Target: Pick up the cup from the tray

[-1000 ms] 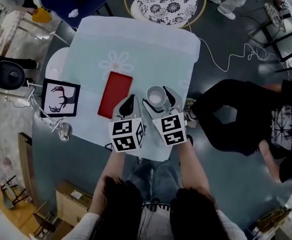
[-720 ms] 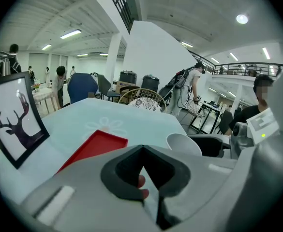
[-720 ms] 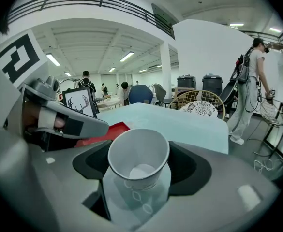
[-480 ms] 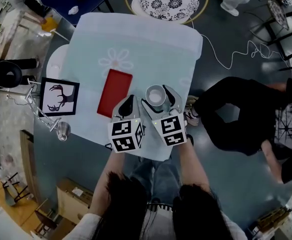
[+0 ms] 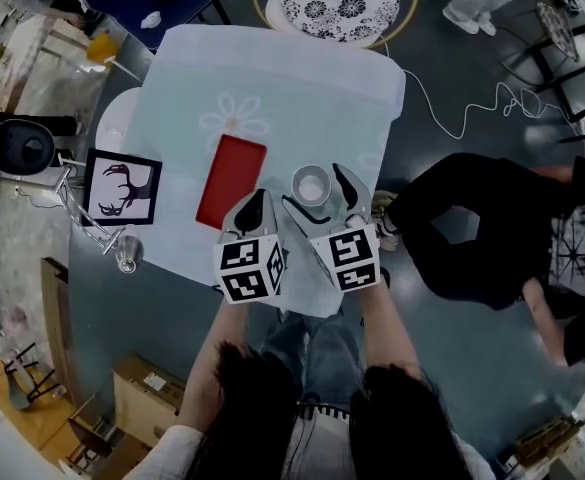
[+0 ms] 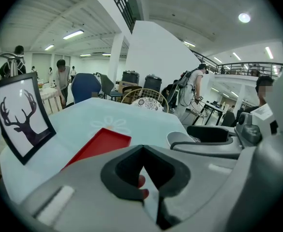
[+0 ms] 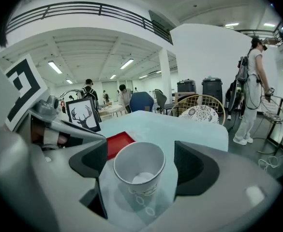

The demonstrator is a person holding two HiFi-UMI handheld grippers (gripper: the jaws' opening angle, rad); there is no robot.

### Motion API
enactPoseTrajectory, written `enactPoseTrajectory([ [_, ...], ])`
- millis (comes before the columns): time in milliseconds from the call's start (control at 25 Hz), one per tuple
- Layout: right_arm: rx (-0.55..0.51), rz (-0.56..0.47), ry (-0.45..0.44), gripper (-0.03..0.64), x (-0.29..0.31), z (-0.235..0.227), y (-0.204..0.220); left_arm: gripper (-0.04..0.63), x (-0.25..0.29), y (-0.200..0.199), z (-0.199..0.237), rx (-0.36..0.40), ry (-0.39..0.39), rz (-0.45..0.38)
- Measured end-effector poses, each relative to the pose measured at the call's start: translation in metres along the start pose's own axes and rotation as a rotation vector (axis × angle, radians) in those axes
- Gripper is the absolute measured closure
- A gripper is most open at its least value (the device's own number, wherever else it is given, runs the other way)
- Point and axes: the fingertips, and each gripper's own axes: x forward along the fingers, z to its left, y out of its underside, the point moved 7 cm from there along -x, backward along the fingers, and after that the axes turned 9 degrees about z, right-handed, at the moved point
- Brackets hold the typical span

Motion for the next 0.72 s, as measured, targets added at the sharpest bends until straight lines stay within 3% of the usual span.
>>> enactPoseTrajectory([
  [240,0.016,-0.080,0.028,0.189,-0.028,-0.006,-0.032,0.595,-0.022,-0.013,-0.004,0.002,0.004,-0.045],
  [360,0.003,-0.120,0.037,0.229,-0.046,0.001,-0.049,0.595,-0.036,-0.022,-0.009,0.002,0.015,-0.079],
  [480,-0.023,-0.132,0.073,0.336,-0.062,0.011,-0.058,0.595,-0.053,-0.029,-0.016,0.009,0.028,-0.115],
  [560,-0.021,-0.138,0.103,0.457,-0.074,0.017,-0.061,0.595,-0.067,-0.033,-0.020,0.017,0.035,-0.138],
  [720,-0.016,-0.153,0.140,0.579,-0.097,0.030,-0.065,0.595,-0.093,-0.038,-0.026,0.035,0.047,-0.174],
])
